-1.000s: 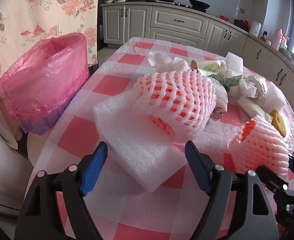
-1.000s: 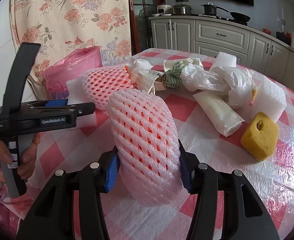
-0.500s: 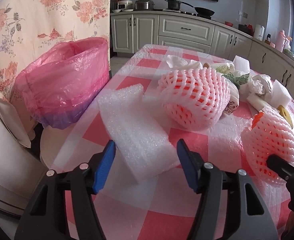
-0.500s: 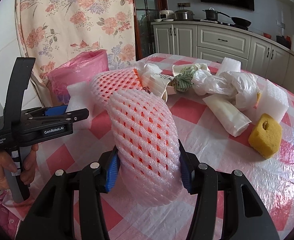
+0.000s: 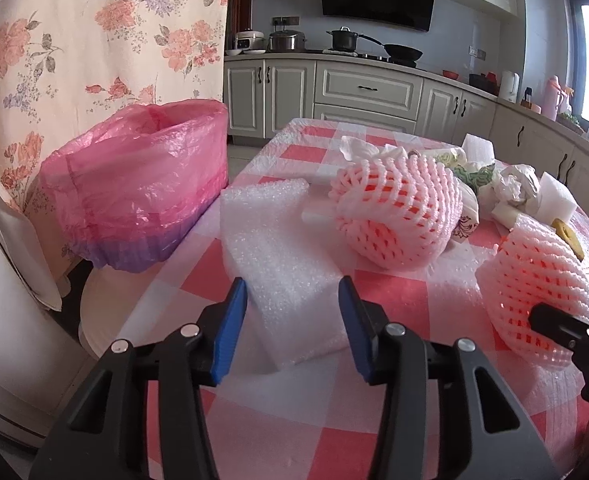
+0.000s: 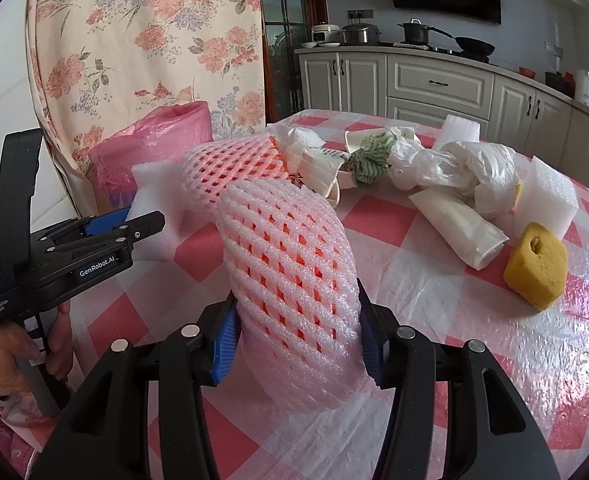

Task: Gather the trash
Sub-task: 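Grasp the white foam sheet with the left gripper while the right gripper holds the pink net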

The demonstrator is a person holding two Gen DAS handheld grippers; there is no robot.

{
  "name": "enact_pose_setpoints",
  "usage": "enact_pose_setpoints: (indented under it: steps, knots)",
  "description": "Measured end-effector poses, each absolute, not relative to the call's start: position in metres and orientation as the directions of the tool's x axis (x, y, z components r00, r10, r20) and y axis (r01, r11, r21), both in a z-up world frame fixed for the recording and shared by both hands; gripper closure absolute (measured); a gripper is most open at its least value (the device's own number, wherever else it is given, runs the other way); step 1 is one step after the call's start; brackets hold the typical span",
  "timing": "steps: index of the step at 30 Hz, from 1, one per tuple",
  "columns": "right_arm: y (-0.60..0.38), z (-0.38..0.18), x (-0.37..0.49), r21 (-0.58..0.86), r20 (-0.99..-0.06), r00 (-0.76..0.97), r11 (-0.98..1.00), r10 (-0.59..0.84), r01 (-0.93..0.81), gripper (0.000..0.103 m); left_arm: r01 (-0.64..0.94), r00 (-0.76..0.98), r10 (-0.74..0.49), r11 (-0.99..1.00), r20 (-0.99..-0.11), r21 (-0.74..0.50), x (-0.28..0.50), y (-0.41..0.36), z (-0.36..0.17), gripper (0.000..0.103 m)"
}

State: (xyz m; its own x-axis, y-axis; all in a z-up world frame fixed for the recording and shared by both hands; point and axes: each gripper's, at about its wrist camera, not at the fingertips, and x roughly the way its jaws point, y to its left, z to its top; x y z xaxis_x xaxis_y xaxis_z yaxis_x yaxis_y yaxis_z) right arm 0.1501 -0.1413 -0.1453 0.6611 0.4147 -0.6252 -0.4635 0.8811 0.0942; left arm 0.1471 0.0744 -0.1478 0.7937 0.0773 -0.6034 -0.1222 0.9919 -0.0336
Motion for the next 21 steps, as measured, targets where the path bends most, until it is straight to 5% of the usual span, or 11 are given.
enact_pose_setpoints:
  steps: [21]
  knots:
    - [-0.052,-0.078,0.174,0.072,-0.509,0.66,0.792,0.552,-0.606,0.053,-0.189,0.891,0.163,0.982,-0.423,-0.02,0.11,0.132,-0.078,0.064]
